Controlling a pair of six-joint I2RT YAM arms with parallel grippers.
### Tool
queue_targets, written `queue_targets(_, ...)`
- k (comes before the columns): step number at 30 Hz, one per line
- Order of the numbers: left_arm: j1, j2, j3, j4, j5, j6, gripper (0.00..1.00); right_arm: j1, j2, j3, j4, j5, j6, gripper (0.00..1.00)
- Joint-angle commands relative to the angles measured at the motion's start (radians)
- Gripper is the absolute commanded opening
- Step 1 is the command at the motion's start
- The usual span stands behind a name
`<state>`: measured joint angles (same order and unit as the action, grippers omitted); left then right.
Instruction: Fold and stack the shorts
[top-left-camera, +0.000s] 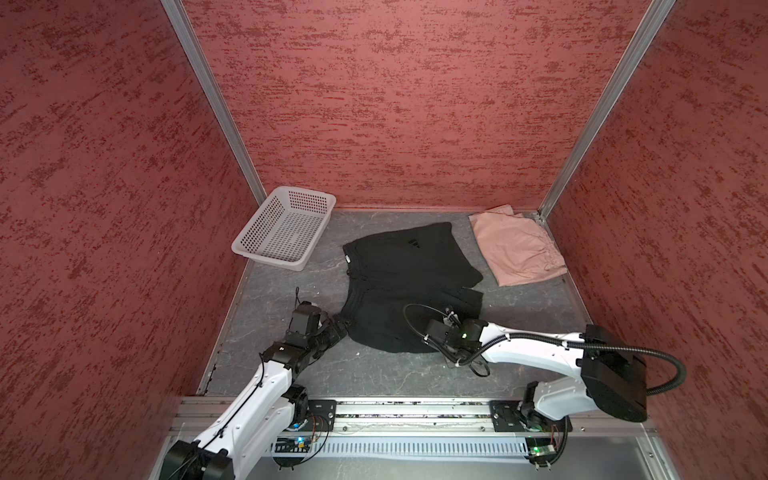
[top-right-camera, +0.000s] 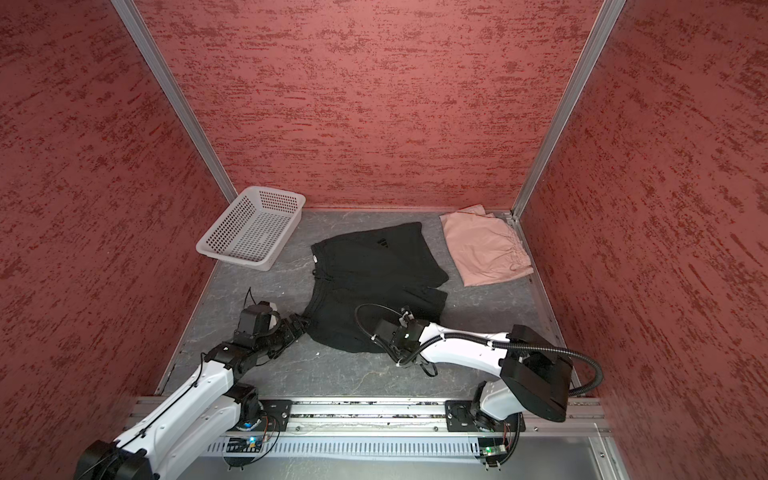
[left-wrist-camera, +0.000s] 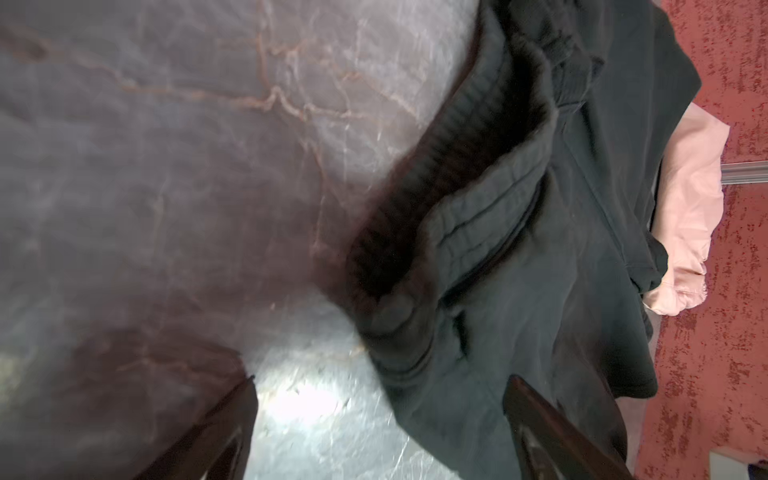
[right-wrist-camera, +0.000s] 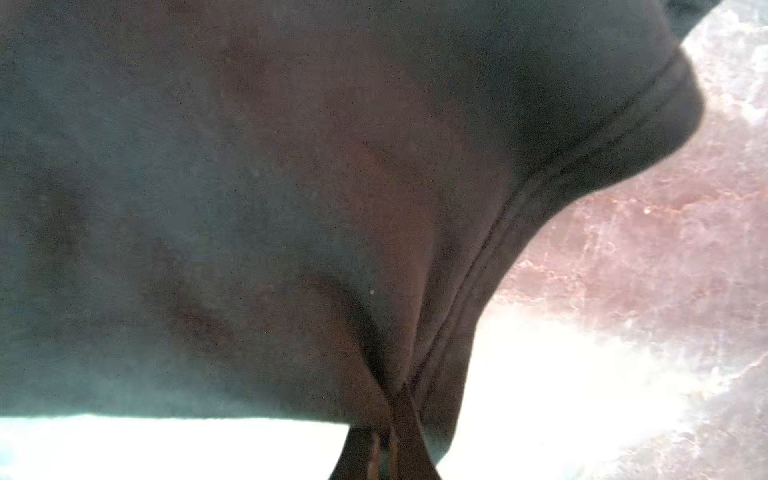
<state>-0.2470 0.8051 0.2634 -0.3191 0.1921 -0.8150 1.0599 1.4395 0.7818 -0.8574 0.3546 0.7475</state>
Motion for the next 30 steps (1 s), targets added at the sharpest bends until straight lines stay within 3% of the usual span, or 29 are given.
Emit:
queue_targets(1, -0.003, 0.061, 0.039, 0.098, -0.018, 0.023, 0.88, -0.009, -0.026, -0.01, 0.037, -0.019, 0.015, 0.0)
queue_targets(7, -0.002, 0.187, 0.066, 0.131, 0.008, 0.061, 0.77, -0.018, -0.074, -0.022, 0.043, -0.028, 0.026, 0.0)
queue_targets(12, 0.009, 0.23, 0.084, 0.137, -0.008, 0.102, 0.74, -0.026, -0.121, -0.036, 0.044, -0.039, 0.032, 0.0)
queue_targets(19, 0.019, 0.266, 0.077, 0.2, -0.016, 0.12, 0.58, -0.029, -0.166, -0.038, 0.04, -0.039, 0.033, 0.0)
queue_targets(23, 0.026, 0.311, 0.084, 0.243, -0.001, 0.133, 0.33, -0.029, -0.187, -0.038, 0.039, -0.039, 0.038, 0.0)
queue_targets(27, 0.042, 0.342, 0.115, 0.198, 0.023, 0.161, 0.02, -0.031, -0.212, -0.034, 0.033, -0.033, 0.039, 0.0)
queue_targets(30, 0.052, 0.307, 0.129, 0.153, 0.024, 0.168, 0.0, -0.038, -0.218, -0.029, 0.027, -0.03, 0.047, 0.0)
